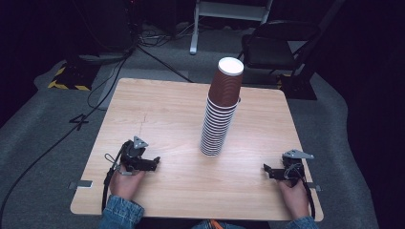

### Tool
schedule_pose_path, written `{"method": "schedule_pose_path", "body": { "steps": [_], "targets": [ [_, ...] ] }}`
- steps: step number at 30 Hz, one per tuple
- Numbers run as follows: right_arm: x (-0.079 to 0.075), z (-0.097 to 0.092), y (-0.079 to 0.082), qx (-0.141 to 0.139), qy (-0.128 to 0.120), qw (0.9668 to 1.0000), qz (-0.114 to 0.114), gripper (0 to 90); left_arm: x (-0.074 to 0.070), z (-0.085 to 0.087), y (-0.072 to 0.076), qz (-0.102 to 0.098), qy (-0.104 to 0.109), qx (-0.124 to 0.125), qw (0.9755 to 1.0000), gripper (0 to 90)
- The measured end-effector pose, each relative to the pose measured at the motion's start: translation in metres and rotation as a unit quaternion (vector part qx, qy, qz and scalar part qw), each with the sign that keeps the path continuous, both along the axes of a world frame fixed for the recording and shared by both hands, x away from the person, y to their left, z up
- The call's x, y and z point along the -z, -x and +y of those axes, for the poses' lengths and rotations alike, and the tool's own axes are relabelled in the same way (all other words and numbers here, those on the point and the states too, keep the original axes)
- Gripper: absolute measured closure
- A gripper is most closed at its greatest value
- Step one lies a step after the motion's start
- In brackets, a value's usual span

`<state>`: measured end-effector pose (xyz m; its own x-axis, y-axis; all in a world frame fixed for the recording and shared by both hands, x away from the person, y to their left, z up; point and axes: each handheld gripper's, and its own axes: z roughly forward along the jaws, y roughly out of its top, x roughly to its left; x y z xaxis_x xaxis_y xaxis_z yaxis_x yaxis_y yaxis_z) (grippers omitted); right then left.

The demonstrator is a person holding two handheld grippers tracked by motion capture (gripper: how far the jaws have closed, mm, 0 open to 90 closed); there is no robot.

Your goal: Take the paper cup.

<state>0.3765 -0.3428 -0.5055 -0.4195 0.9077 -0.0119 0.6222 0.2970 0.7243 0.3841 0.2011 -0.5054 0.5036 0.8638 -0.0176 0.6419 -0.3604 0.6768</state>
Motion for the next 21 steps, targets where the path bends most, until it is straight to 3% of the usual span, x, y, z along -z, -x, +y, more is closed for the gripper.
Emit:
{"method": "schedule_pose_path", "body": {
  "steps": [6, 11, 13, 15, 18, 19, 21],
  "targets": [
    [0.000, 0.000, 0.001, -0.009, 0.001, 1.0000, 0.000, 5.8, 0.000, 0.000, 0.000, 0.002, 0.002, 0.001, 1.0000, 4.8],
    [0.000, 0.000, 0.001, -0.011, 0.001, 0.9999, 0.002, 5.8, 0.000, -0.002, -0.002, 0.011, -0.003, 0.018, 0.9998, 0.0],
    [0.000, 0.000, 0.001, -0.012, 0.001, 0.9999, 0.002, 5.8, -0.005, -0.001, -0.005, 0.021, 0.019, 0.037, 0.9989, 0.0],
    [0.000, 0.000, 0.001, -0.012, 0.000, 0.9999, 0.002, 5.8, -0.008, -0.002, -0.005, 0.023, 0.027, 0.041, 0.9985, 0.0],
    [0.000, -0.001, 0.001, -0.013, 0.001, 0.9999, 0.001, 5.8, -0.021, -0.003, -0.004, 0.006, 0.033, 0.055, 0.9979, 0.0],
    [0.000, -0.001, 0.001, -0.013, 0.001, 0.9999, 0.001, 5.8, -0.027, -0.003, -0.003, -0.003, 0.050, 0.059, 0.9970, 0.0],
    [0.000, -0.001, 0.001, -0.013, 0.001, 0.9999, 0.001, 5.8, -0.035, -0.003, -0.003, 0.000, 0.068, 0.069, 0.9953, 0.0]
  ]
}}
